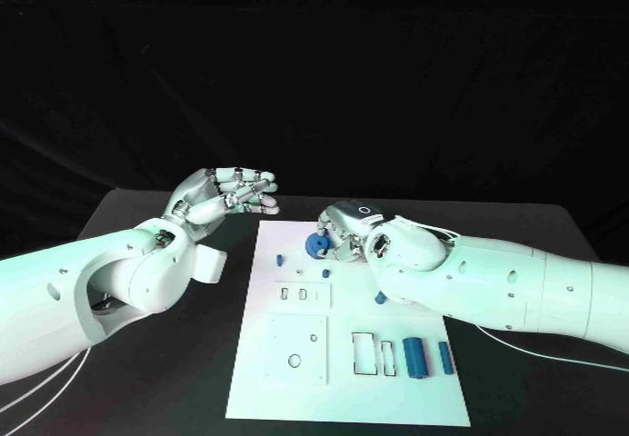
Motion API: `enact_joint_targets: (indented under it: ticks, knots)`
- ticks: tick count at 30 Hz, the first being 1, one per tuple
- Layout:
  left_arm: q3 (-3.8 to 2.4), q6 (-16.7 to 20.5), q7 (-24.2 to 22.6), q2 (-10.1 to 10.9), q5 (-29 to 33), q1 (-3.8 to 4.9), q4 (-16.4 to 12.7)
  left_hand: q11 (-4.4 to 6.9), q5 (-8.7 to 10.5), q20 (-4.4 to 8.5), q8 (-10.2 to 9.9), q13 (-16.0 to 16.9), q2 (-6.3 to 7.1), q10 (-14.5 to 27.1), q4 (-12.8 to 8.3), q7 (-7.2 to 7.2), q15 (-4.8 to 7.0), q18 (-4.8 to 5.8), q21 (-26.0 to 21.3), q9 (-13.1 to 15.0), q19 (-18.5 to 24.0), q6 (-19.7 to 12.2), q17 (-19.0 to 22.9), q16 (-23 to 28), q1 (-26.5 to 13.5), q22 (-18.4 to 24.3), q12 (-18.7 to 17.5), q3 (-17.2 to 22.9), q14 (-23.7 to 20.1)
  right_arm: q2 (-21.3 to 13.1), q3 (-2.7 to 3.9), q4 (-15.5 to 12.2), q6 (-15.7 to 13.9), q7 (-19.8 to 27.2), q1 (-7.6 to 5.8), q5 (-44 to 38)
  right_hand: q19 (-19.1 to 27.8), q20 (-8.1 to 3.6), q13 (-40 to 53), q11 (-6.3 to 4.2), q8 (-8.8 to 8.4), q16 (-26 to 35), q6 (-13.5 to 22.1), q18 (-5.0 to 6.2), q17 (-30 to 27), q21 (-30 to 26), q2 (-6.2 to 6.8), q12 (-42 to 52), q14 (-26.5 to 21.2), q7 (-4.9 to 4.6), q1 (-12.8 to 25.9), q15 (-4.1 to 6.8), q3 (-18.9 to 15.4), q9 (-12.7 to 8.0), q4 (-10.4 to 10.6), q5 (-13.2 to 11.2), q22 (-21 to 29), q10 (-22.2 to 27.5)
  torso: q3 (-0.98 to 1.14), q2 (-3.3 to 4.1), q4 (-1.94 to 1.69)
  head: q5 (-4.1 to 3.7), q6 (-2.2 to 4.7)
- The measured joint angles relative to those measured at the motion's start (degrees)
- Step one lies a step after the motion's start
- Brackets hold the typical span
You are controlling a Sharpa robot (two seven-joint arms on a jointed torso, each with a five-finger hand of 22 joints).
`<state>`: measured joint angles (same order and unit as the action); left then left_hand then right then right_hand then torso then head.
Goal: Assemble the parts on the task board
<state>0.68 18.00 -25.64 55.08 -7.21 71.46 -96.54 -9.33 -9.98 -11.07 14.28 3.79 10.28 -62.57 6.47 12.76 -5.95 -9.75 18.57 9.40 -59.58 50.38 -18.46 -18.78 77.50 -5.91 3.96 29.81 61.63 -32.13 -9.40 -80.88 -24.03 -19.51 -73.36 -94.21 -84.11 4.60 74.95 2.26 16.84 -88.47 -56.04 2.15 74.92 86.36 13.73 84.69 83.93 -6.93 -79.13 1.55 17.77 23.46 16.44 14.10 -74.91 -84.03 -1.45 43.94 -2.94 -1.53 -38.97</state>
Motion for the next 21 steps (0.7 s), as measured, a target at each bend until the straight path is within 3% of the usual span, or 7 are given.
enact_joint_targets:
  ticks: [13,14,16,18,21]
  knots:
    - [0.01,-0.1,0.1,-0.1,0.0,0.0,0.1,0.0,0.0,0.0,0.0,0.0,0.0,0.0,0.0,0.0,0.0,0.0,0.0,0.0,0.0,0.0,0.0,0.0,0.0,0.0,0.0,0.0,0.0,0.0,0.03,-0.1,0.2,-0.5,0.01,-0.2,0.0,0.0,0.0,0.0,-0.52,0.0,1.0,0.0,0.0,0.0,0.04,-0.3,0.0,-0.07,0.9,0.0,-0.8,0.2,0.1,0.0,0.0,0.0,-0.01,0.0,-0.05,-0.21,0.01]
    - [0.01,-0.1,0.2,-0.1,0.0,0.0,0.1,0.0,0.0,0.0,0.0,0.0,0.0,0.0,0.0,0.0,0.0,0.0,0.0,0.0,0.0,0.0,0.0,0.0,0.0,0.0,0.0,0.0,0.0,0.0,0.01,0.0,0.2,-0.5,0.03,-0.2,0.0,0.0,0.0,0.04,-1.3,0.0,2.2,0.0,0.0,0.0,0.14,-0.9,0.0,-0.34,1.1,0.0,-1.2,0.1,0.1,0.0,0.0,0.0,-0.01,0.0,-0.05,-0.21,0.01]
    - [0.01,-0.1,0.2,0.0,0.0,0.0,0.1,0.0,0.0,0.0,0.0,0.0,0.0,0.0,0.0,0.0,0.0,0.0,0.0,0.0,0.0,0.0,-0.1,0.0,0.0,0.0,0.0,0.0,0.0,0.1,-0.05,0.1,0.2,-0.5,0.11,-0.2,0.1,0.42,0.0,1.23,-4.05,0.0,6.2,-0.01,0.0,-0.4,0.4,-1.9,0.1,-1.46,1.5,-0.78,-2.6,-0.9,0.2,0.1,0.0,0.1,-0.04,0.0,-0.05,-0.22,0.02]
    - [0.01,-0.1,0.2,0.0,0.0,0.0,0.1,0.0,0.0,0.0,0.0,0.0,0.0,0.0,0.0,0.0,0.0,0.0,0.0,0.0,0.0,0.0,-0.1,0.0,0.0,0.0,0.0,0.0,0.0,0.1,-0.06,0.1,0.1,-0.5,0.13,-0.2,0.1,1.4,0.0,2.2,-6.51,0.0,9.5,0.01,0.0,-0.4,-0.03,-2.3,0.1,-2.61,1.9,-1.78,-6.7,-2.0,0.3,0.3,0.0,0.1,-0.04,0.0,-0.04,-0.22,0.05]
    - [0.01,-0.2,0.2,0.0,0.0,0.0,0.1,-0.13,0.0,0.0,0.0,0.0,0.0,0.1,0.0,0.0,0.0,0.01,0.0,0.0,0.0,0.0,-0.1,0.0,0.0,0.0,0.0,0.0,0.0,0.1,-0.06,0.1,0.1,-0.5,0.13,-0.1,0.1,1.77,0.0,2.48,-7.53,0.0,10.3,0.01,0.0,-0.4,-0.51,-2.3,0.1,-3.05,2.4,-1.97,-9.7,-2.5,0.4,0.3,0.0,0.0,-0.03,0.01,-0.04,-0.25,0.06]
